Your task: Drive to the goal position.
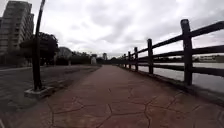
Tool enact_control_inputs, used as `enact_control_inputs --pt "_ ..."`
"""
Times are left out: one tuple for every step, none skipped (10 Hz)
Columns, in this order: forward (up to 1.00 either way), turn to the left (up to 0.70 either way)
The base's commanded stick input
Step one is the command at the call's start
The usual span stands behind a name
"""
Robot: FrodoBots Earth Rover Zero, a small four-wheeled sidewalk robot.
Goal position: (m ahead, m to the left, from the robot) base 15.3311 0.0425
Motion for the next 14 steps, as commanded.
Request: enact_control_inputs --pt "0.70 0.00" --pt "0.70 0.00" --pt "0.70 0.00" --pt "0.70 0.00" --pt "0.70 0.00" --pt "0.77 0.00" --pt "0.85 0.00" --pt "0.85 0.00" --pt "0.89 0.00" --pt "0.98 0.00" --pt "1.00 0.00" --pt "1.00 0.37" --pt "1.00 0.40" --pt "1.00 0.20"
